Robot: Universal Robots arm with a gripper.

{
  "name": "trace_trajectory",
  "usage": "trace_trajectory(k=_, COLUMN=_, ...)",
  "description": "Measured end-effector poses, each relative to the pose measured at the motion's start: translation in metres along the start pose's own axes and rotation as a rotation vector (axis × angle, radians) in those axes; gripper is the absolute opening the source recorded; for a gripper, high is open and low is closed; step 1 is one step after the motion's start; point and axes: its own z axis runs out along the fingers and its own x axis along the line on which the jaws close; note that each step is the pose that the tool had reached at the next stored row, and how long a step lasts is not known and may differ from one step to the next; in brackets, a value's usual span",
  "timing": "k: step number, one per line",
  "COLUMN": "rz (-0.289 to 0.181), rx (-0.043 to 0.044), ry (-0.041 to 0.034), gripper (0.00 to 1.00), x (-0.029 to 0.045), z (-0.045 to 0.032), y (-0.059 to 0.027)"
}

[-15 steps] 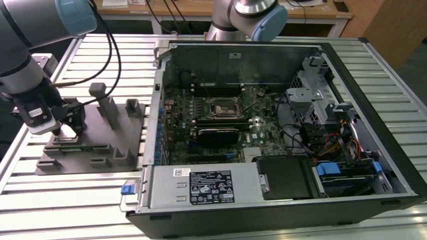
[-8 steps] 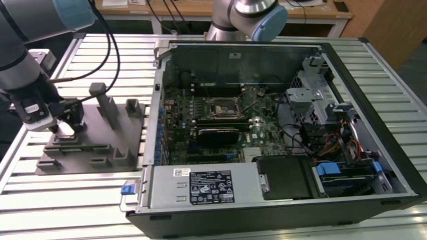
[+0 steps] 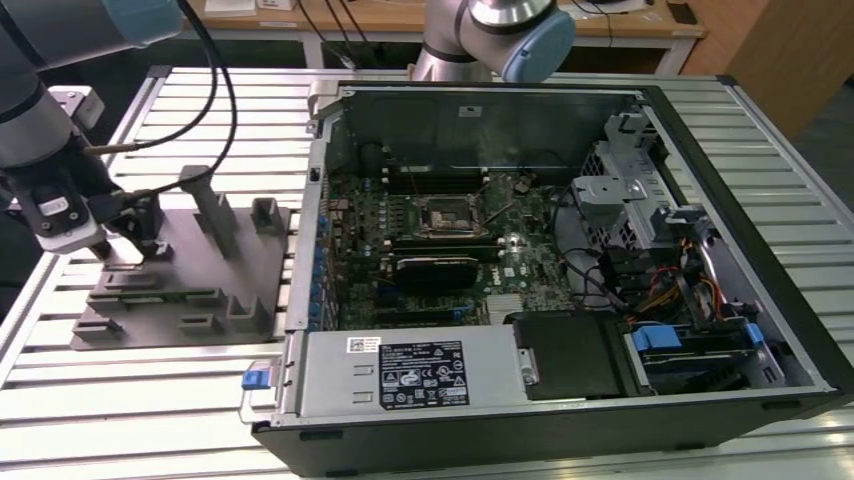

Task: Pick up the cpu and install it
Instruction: 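Pick up the cpu and move it towards the insertion slot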

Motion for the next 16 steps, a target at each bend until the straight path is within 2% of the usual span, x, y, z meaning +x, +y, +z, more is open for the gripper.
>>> trace_trajectory(k=9, rz=0.000, rx=0.0000, ry=-0.0001, gripper=0.54, x=-0.0001, z=-0.0166, y=0.0008)
trace_trajectory(k=16, rz=0.000, rx=0.0000, ry=-0.0005, gripper=0.54, x=-0.0002, z=-0.0332, y=0.0017)
